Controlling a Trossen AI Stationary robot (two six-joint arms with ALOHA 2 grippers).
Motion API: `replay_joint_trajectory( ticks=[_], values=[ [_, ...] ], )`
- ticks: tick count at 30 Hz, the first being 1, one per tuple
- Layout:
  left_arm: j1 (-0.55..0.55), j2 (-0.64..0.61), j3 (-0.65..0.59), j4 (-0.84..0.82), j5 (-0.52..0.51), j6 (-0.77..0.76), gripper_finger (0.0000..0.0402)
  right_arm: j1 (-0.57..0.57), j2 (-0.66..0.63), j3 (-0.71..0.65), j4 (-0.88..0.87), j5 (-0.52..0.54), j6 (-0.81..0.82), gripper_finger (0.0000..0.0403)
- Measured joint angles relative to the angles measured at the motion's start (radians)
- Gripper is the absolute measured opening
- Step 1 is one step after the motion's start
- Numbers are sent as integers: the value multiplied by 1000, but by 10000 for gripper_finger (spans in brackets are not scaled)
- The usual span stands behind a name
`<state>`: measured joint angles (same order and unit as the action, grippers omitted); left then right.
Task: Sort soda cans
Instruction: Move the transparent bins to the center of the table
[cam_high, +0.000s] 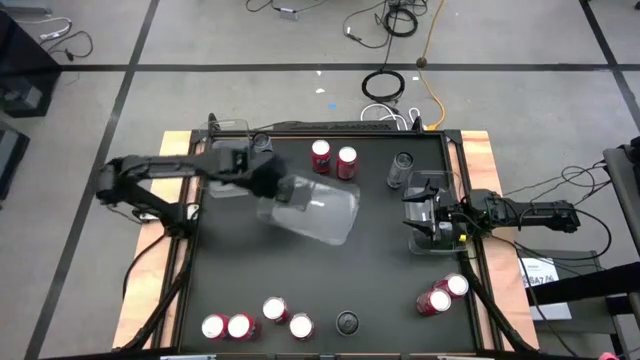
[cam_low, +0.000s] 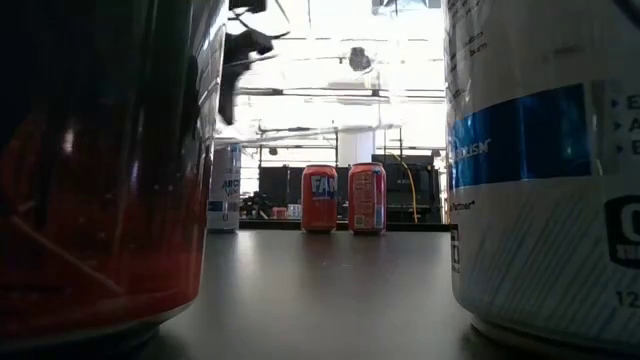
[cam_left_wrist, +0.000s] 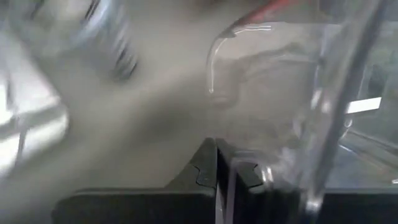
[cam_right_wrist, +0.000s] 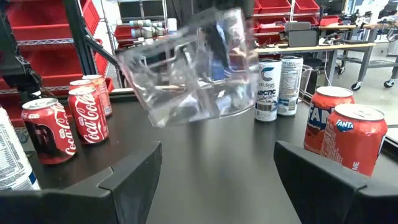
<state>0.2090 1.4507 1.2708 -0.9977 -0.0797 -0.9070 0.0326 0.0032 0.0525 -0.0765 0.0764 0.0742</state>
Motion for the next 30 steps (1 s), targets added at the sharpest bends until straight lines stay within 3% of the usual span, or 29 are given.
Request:
replay_joint_trajectory(
  ticks=[6,11,15,20,30],
  values=[
    [88,234,317,-153,96,364,7,0,0,0,0,0,0,303],
    [112,425,576,-354,104,627,7,0,0,0,0,0,0,303],
    [120,549,727,-415,108,774,7,0,0,0,0,0,0,303],
    [116,651,834,-426,139,949,7,0,0,0,0,0,0,303],
    [80,758,875,-394,154,1020,7,0,0,0,0,0,0,303]
  ],
)
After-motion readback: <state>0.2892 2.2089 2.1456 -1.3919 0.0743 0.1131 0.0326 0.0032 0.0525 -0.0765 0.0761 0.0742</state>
